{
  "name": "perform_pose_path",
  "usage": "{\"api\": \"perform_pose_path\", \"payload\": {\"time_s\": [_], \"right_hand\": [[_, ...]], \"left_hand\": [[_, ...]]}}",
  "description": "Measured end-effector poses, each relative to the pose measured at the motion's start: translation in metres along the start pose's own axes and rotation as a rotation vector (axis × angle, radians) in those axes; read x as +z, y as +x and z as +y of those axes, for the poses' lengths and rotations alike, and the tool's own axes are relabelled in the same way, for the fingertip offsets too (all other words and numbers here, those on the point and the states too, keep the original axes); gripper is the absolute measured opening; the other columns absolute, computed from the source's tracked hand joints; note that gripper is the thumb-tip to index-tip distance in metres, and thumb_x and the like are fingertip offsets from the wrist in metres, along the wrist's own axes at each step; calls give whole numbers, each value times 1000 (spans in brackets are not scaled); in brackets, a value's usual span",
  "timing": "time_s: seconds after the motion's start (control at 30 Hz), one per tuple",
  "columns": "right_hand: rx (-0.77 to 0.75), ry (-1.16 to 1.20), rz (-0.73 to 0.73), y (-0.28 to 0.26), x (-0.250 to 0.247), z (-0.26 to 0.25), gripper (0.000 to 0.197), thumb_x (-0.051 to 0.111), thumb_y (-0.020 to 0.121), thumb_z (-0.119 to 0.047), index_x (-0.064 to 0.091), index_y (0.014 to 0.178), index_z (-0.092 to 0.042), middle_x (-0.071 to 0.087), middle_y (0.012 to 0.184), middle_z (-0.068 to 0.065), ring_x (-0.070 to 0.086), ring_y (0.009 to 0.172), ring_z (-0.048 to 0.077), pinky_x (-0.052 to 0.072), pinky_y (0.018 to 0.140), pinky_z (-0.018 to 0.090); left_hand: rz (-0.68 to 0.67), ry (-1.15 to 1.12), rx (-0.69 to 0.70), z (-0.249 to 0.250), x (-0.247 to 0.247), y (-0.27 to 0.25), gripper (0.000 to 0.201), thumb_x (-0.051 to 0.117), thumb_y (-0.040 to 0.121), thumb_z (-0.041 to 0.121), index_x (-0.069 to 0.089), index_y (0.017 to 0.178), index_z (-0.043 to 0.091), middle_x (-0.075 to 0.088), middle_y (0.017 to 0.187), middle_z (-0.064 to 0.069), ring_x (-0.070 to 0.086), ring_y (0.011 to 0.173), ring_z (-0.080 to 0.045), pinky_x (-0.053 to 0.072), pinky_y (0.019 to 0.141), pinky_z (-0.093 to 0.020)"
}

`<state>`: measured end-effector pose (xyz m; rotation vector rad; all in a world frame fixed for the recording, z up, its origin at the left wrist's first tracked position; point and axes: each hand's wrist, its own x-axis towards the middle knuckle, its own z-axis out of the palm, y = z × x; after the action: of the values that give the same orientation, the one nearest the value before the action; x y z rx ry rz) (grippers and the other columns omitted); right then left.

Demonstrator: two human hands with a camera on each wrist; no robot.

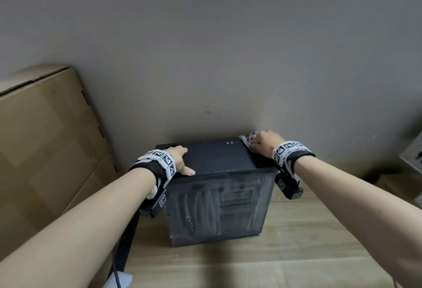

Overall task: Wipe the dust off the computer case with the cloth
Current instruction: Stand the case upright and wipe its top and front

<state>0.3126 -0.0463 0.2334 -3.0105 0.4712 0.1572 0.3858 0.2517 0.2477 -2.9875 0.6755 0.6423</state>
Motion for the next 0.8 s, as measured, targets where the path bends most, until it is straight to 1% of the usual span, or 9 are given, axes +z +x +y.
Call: {"api": "perform_pose_path", "payload": {"time_s": [0.1,0.23,0.33,0.4,0.47,0.57,0.67,0.73,0.8], "right_hand": [[-79,-20,41,0,7,2,20,54,92,-32,70,87,-21,64,130,5,63,103,36,52,87,36],[-197,-77,29,-9,7,6,19,52,96,-24,70,91,-20,60,126,2,58,108,31,42,84,29],[-212,-63,12,-15,5,7,16,54,93,-22,67,83,-19,63,124,4,59,108,32,47,87,30],[-233,-59,-6,-19,7,12,15,57,88,-22,62,74,-18,65,125,6,59,115,34,51,92,36],[-293,-74,-20,-29,9,19,16,56,84,-22,58,68,-20,65,127,7,57,121,35,50,94,39],[-404,-93,-16,-50,15,31,9,53,75,-11,57,67,-11,70,106,2,56,123,32,51,91,40],[-495,-2,4,-65,22,39,20,53,74,6,66,72,-9,66,129,0,44,139,17,40,110,32],[-548,43,13,-72,21,41,21,56,76,8,67,75,-10,67,127,0,48,135,18,41,110,32],[-560,118,2,-79,14,43,15,58,83,3,64,75,-8,73,108,0,63,113,22,51,97,36]], "left_hand": [[-26,-32,-10,0,-3,1,103,75,75,51,18,154,17,26,158,0,30,143,-22,29,115,-36],[7,-37,149,37,-6,-5,109,75,73,56,15,154,14,18,160,-9,20,147,-25,22,118,-35],[11,24,278,85,1,-8,116,78,68,57,12,154,15,9,161,-13,8,149,-28,18,119,-41],[19,82,304,105,4,-8,115,83,65,50,19,152,13,19,158,-13,15,147,-28,26,116,-44],[11,125,300,113,2,-7,109,86,59,50,32,146,13,34,151,-10,30,140,-28,34,110,-46],[31,158,294,110,2,-3,110,83,47,63,44,141,21,46,145,-3,46,131,-28,42,104,-45],[39,154,297,109,1,-3,116,84,41,66,45,141,24,50,142,0,50,128,-25,45,101,-41],[42,163,299,112,-1,-8,108,88,45,58,48,139,22,56,134,0,53,124,-24,47,98,-38],[33,186,315,113,-2,-12,108,89,43,56,49,138,23,57,133,1,54,123,-23,47,98,-37]]}}
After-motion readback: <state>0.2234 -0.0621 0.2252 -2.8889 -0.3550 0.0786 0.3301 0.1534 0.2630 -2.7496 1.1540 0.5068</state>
